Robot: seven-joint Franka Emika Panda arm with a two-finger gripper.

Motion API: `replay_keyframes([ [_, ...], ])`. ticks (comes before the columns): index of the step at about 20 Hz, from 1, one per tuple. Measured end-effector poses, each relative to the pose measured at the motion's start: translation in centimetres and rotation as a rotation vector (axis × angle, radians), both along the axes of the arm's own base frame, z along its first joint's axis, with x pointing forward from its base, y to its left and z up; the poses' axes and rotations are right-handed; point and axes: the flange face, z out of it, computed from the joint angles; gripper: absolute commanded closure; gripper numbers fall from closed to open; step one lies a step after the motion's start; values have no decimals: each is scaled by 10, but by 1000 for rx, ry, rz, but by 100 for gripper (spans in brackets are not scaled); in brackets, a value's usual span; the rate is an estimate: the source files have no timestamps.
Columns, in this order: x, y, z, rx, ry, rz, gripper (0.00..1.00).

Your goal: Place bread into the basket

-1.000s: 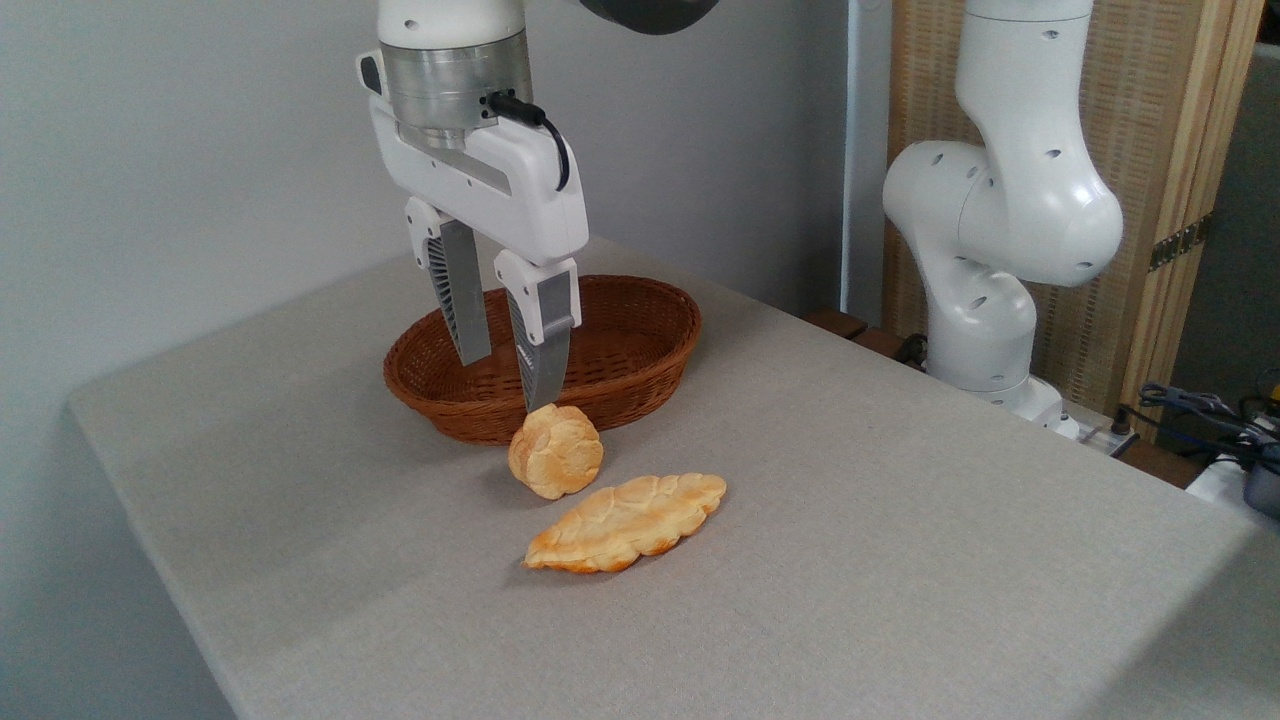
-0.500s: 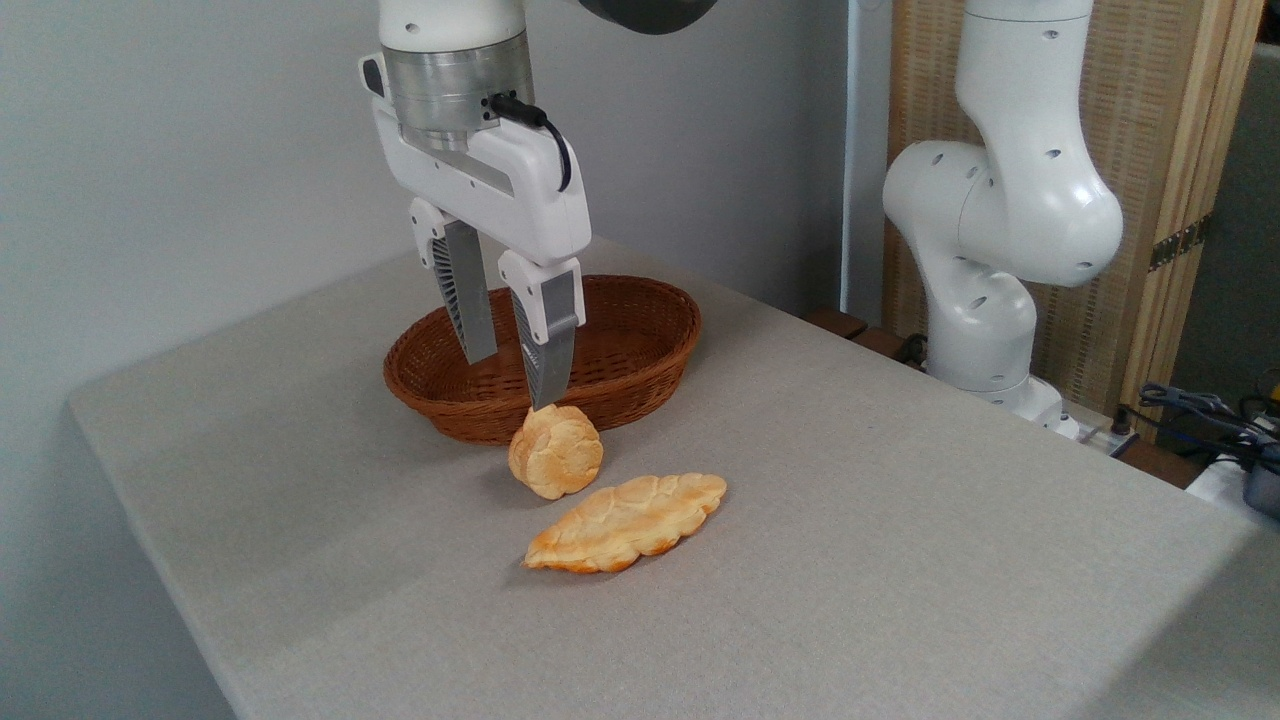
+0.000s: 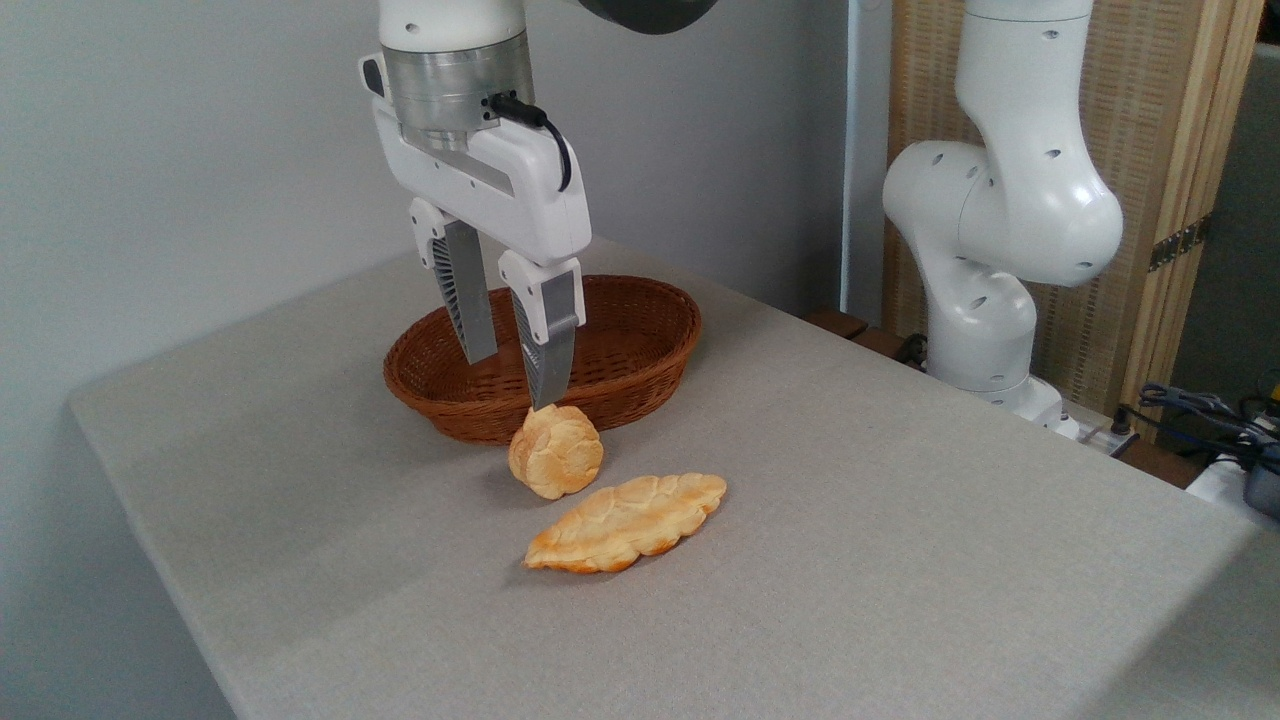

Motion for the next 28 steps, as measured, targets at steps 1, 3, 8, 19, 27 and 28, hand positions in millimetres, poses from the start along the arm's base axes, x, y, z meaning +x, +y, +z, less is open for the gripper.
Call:
replay_keyframes([
  [1, 0, 0, 0, 0, 0, 1, 0],
  [3, 0, 1, 0, 0, 0, 1, 0],
  [8, 0, 1, 0, 0, 2, 2, 0],
  [19, -1, -4, -3, 2, 11, -14, 0],
  [27, -5, -17, -19, 4, 44, -37, 0],
  [28, -5, -18, -21, 3, 49, -38, 0],
])
